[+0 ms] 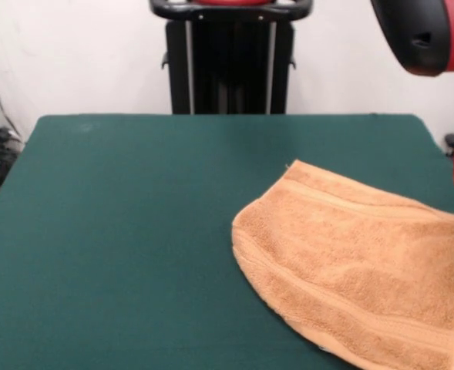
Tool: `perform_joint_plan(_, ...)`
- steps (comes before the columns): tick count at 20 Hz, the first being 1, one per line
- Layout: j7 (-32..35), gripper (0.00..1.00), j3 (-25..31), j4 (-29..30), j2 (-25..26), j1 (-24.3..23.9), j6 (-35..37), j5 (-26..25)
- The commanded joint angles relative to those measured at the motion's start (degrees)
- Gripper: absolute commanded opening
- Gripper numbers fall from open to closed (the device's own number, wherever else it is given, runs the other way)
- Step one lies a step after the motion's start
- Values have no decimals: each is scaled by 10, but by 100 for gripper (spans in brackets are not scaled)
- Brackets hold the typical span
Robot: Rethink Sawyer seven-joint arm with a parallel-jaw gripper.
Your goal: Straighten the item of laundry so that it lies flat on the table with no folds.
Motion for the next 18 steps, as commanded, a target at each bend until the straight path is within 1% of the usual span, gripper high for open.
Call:
perform_joint_plan(1, 112, 0, 0, -3, 35, 19, -33, 7)
perform_joint_plan(5, 113, 0, -3, 4, 36, 21, -43, 6)
perform_joint_plan(18, 109, 0, -13, -24, 56, 27, -36, 2)
